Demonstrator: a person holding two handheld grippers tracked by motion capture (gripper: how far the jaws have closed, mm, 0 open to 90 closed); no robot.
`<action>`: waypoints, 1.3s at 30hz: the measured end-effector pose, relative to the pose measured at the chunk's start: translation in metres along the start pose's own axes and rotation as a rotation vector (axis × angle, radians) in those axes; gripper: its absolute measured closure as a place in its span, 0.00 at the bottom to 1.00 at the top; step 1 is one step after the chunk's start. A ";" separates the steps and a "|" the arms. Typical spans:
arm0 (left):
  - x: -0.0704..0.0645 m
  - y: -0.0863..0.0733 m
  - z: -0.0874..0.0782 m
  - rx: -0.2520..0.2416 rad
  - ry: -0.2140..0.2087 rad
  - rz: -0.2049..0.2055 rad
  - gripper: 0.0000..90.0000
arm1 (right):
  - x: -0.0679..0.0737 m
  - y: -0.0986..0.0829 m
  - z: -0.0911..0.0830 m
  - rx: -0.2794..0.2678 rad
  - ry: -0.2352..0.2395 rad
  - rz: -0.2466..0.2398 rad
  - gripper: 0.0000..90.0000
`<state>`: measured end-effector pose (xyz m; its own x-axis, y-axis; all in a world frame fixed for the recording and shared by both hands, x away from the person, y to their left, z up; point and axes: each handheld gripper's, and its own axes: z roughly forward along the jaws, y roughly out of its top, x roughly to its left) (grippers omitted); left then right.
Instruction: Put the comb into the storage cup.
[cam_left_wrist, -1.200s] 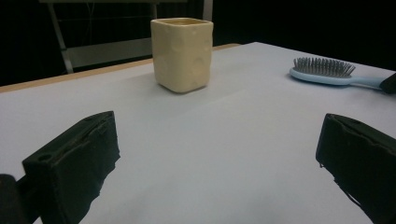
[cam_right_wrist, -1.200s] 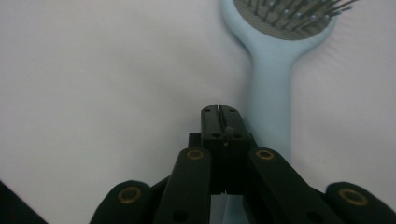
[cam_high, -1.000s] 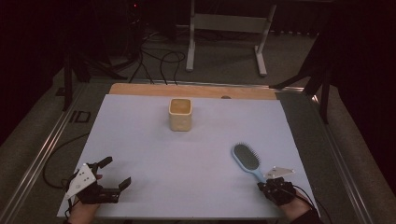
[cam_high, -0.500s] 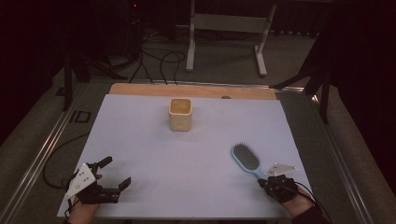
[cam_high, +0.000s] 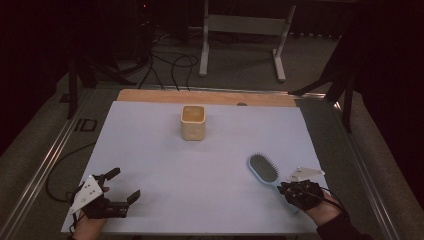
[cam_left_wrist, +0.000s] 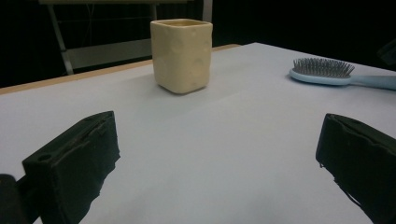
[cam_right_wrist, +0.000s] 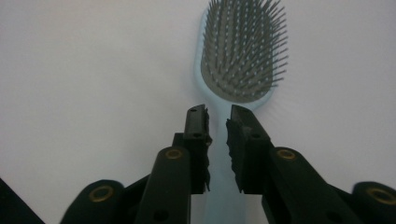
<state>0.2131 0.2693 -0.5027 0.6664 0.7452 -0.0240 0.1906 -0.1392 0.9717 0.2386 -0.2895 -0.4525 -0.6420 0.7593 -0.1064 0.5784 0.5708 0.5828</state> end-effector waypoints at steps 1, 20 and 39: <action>0.000 0.000 0.000 0.002 0.001 0.001 0.00 | 0.000 0.001 -0.001 0.001 -0.001 -0.005 0.82; 0.000 0.000 0.000 -0.002 0.000 0.000 0.00 | -0.014 0.016 -0.001 0.034 0.010 0.010 0.33; 0.000 0.000 0.000 0.000 0.000 0.001 0.00 | -0.024 0.018 0.021 0.142 -0.004 0.038 0.09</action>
<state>0.2127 0.2693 -0.5024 0.6667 0.7450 -0.0233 0.1901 -0.1398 0.9718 0.2753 -0.2912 -0.4569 -0.6165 0.7821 -0.0902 0.6678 0.5802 0.4664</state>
